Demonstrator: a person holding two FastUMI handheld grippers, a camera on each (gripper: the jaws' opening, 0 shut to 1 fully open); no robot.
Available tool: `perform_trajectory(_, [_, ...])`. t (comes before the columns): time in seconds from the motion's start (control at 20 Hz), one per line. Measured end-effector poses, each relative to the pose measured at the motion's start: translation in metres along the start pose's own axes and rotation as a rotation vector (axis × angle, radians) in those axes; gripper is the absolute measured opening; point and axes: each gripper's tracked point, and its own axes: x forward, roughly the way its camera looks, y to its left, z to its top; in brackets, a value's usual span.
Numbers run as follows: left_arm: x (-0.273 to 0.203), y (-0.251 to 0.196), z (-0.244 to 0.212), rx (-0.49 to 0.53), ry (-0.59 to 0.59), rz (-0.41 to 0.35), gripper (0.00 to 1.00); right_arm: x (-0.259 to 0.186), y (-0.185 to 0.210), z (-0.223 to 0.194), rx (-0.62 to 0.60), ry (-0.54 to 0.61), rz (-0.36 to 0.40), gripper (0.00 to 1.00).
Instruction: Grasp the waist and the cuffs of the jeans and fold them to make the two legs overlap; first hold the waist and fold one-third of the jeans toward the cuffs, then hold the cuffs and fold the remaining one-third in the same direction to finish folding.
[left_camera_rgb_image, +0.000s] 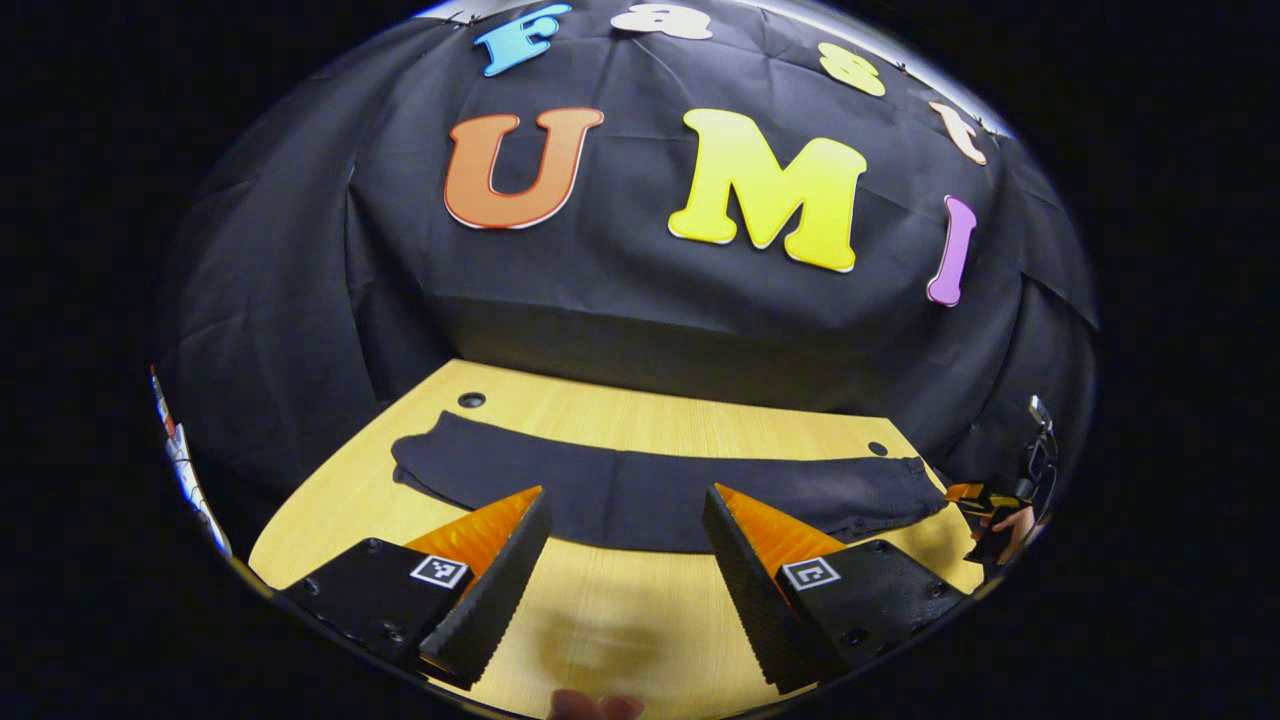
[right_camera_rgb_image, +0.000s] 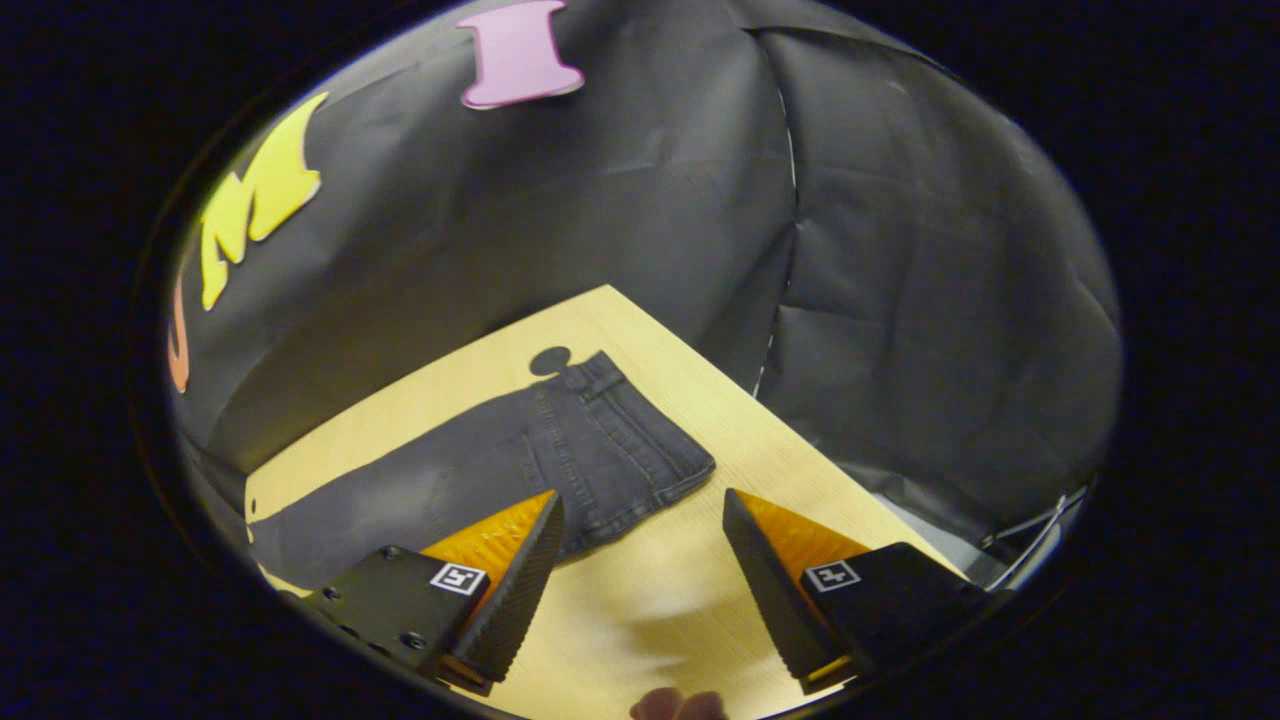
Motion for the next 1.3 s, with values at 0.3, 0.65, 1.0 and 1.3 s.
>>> perform_trajectory(0.3, [0.009,-0.021,-0.011,0.024,0.049,0.004,0.98,0.039,-0.01,0.014,-0.006,-0.032,-0.007,0.99])
perform_trajectory(0.65, [0.012,-0.018,-0.01,0.036,0.056,0.057,0.98,0.052,-0.011,0.009,0.005,-0.03,0.069,0.99])
perform_trajectory(1.0, [0.014,-0.012,-0.019,0.011,0.075,0.075,0.98,0.057,-0.002,0.009,-0.013,-0.013,0.146,0.84])
perform_trajectory(1.3, [-0.006,0.009,-0.025,0.011,0.067,0.085,0.98,0.055,0.018,0.012,-0.068,0.004,0.147,0.28])
